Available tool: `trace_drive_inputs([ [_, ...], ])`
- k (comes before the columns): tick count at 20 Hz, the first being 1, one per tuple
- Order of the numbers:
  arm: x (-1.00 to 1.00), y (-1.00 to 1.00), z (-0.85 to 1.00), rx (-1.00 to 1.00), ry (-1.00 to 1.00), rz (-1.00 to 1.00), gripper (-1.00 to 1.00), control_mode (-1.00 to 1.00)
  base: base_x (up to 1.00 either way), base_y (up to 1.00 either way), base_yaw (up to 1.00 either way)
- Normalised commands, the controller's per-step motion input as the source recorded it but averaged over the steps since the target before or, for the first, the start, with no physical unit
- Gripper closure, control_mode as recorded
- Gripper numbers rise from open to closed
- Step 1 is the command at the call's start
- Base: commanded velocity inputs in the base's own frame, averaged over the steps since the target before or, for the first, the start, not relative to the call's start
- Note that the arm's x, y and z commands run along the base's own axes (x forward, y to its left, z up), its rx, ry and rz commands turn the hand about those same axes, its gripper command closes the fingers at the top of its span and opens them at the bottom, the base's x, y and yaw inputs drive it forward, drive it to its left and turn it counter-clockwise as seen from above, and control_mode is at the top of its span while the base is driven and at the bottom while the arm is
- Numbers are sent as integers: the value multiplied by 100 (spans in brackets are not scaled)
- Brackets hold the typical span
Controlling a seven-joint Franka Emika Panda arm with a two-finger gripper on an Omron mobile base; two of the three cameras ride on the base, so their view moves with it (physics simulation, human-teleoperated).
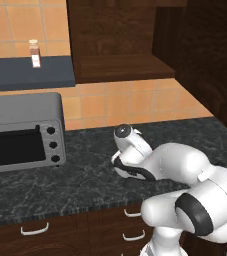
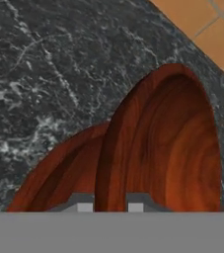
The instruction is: Pick up the bowls on the counter and stack them on top of one another in the open cabinet. Place the smaller bowl on top of the larger bowl.
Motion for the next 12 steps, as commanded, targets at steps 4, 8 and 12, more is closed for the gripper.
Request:
trace_drive_inputs([
  [4,1,-9,-33,-3,8,0,-100,-100,0,0,0],
  [8,12,-29,-22,-2,8,-1,-100,-100,0,0,0],
  [12,-16,-16,38,2,-2,-3,-100,-100,0,0,0],
])
